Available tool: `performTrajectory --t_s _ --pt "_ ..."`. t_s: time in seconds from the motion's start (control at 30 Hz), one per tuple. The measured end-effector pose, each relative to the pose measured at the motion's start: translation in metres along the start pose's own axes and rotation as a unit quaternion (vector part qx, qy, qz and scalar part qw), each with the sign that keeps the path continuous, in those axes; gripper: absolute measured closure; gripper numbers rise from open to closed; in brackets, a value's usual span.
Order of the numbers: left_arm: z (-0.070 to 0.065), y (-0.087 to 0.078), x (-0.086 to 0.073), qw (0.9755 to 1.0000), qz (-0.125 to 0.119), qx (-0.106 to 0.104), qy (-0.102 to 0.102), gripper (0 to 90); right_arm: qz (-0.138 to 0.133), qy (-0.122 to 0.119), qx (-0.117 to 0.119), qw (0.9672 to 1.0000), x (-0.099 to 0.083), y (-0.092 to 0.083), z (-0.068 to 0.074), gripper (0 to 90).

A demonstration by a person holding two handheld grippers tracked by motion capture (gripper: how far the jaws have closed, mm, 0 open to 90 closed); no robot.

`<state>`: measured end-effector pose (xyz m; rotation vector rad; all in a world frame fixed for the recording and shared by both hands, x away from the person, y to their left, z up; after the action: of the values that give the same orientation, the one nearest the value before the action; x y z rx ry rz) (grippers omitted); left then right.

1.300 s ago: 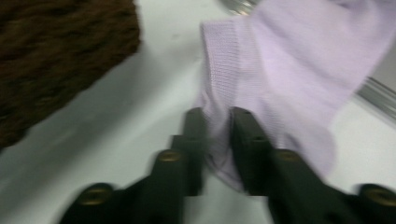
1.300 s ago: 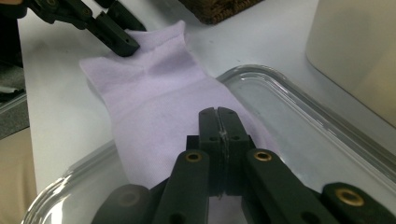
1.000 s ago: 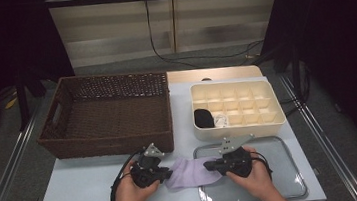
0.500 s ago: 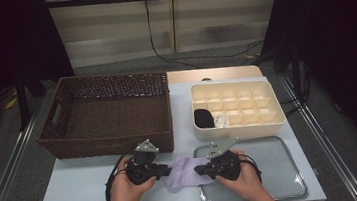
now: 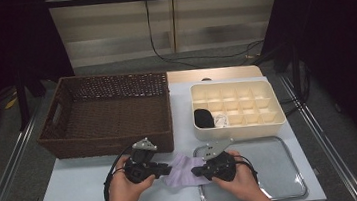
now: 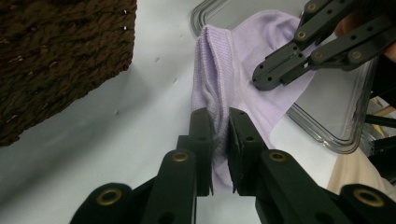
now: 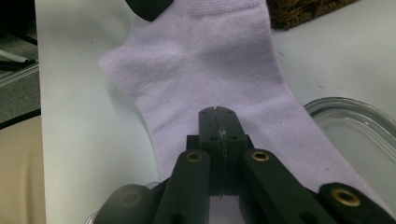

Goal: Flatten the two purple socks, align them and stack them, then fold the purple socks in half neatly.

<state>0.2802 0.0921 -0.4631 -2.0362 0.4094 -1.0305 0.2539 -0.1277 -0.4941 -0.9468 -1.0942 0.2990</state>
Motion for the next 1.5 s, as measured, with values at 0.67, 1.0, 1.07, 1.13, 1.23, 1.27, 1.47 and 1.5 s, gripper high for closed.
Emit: performTrajectory --t_s 0.67,1.0,1.07,1.13,1.23,1.27,1.47,1.5 --pt "0.005 -0.017 0.000 0.9997 -0.015 -0.005 -0.018 81.5 0.009 -0.015 0.007 0.9998 0.017 0.020 0.009 90.0" --pt "0.008 -0.022 -0.001 0.9995 -0.017 -0.004 -0.025 81.5 0.008 -0.014 0.008 0.9998 0.023 0.025 0.011 90.0" --pt "0.008 -0.023 -0.001 0.9995 -0.018 -0.006 -0.026 81.5 0.009 -0.014 0.006 0.9998 0.025 0.027 0.011 90.0" --pt "0.008 -0.024 -0.001 0.9995 -0.019 -0.007 -0.025 81.5 0.009 -0.015 0.008 0.9998 0.028 0.029 0.012 90.0" --pt "0.009 -0.026 -0.001 0.9994 -0.021 -0.007 -0.026 81.5 0.010 -0.018 0.010 0.9997 0.033 0.034 0.015 90.0" --pt "0.009 -0.027 -0.001 0.9994 -0.023 -0.005 -0.027 81.5 0.011 -0.020 0.009 0.9997 0.035 0.035 0.015 90.0" --pt "0.012 -0.031 -0.004 0.9993 -0.020 -0.001 -0.032 81.6 0.012 -0.033 0.011 0.9993 0.044 0.043 0.020 90.0" --pt "0.013 -0.031 -0.004 0.9992 -0.020 -0.002 -0.034 81.6 0.011 -0.034 0.012 0.9993 0.044 0.043 0.020 90.0"
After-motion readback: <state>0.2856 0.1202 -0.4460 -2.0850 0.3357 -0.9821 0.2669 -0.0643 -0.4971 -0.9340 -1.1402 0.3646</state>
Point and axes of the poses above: each handheld gripper's, and its own axes: y roughly forward along the jaws, x roughly out of its top, z roughly to its left, the point moved 3 cm from there along y, roughly forward along the jaws, and after that the axes turned 7 degrees about z, right-handed, at the moved point
